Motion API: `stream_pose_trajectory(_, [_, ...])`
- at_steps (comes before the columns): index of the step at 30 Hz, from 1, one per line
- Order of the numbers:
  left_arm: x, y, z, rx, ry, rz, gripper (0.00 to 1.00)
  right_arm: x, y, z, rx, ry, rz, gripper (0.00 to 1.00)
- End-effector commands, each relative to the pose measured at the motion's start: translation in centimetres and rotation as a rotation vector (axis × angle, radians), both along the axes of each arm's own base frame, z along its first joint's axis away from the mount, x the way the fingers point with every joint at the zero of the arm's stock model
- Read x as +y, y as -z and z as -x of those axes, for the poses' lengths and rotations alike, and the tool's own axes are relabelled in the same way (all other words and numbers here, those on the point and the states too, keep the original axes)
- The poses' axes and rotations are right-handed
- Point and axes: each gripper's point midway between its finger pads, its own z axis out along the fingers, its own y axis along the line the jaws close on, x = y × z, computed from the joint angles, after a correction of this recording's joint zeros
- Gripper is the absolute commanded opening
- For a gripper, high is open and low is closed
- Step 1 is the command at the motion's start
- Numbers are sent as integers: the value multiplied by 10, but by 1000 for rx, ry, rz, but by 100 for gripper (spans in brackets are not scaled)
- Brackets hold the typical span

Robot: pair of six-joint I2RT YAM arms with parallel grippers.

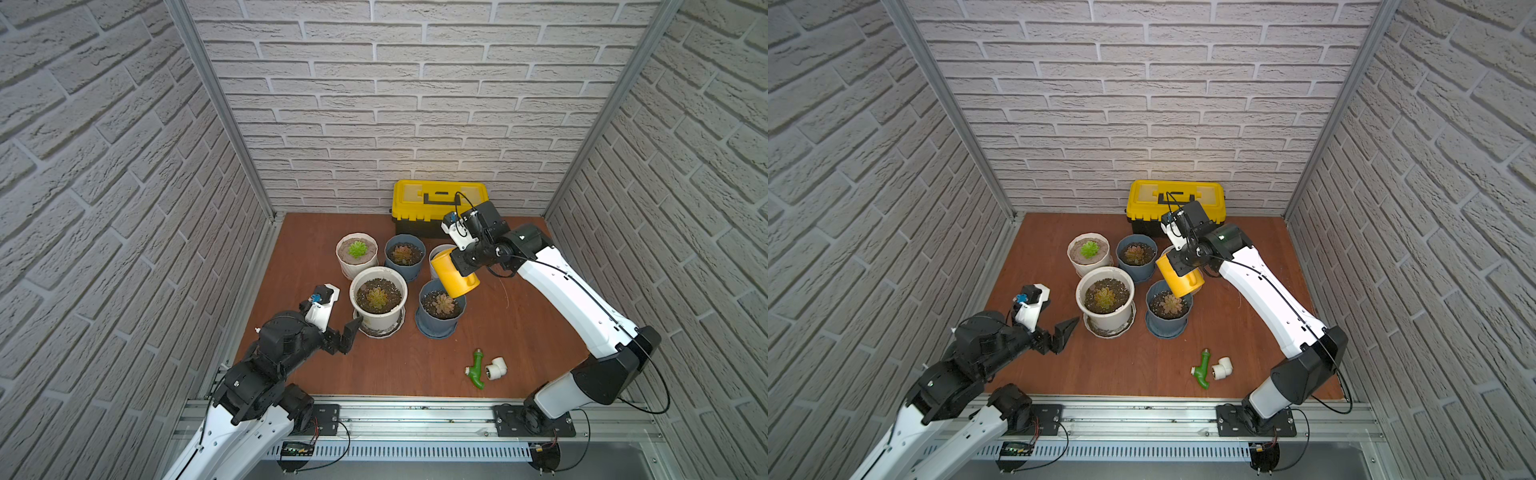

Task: Water the succulent around the soil edge
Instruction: Water the soil of the potted plant with water.

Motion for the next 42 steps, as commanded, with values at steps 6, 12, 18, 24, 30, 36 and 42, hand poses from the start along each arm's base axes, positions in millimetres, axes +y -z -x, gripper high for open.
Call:
stream_pose_trajectory(6, [2, -8, -2, -26, -12, 16, 98, 9, -19, -25, -85, 2, 4, 3])
stream_pose_trajectory(12, [1, -8, -2, -23, -11, 15, 98, 7, -15, -36, -90, 14, 41, 3])
stream_pose_trajectory(18, [1, -8, -2, -23, -11, 15, 98, 7, -16, -48, -123, 34, 48, 3])
stream_pose_trajectory(24, [1, -7, -2, -21, -8, 13, 98, 2, -16, -55, -136, 61, 38, 3])
stream_pose_trajectory(30, [1, -7, -2, -21, -9, 12, 98, -6, -15, -54, -147, 89, 36, 3])
stream_pose_trajectory(36, [1, -6, -3, -18, -9, 11, 98, -10, -30, -44, -207, 107, -25, 3])
stream_pose_trajectory(42, [1, -5, -3, -17, -14, 8, 98, -26, -74, -11, -508, 161, -265, 2])
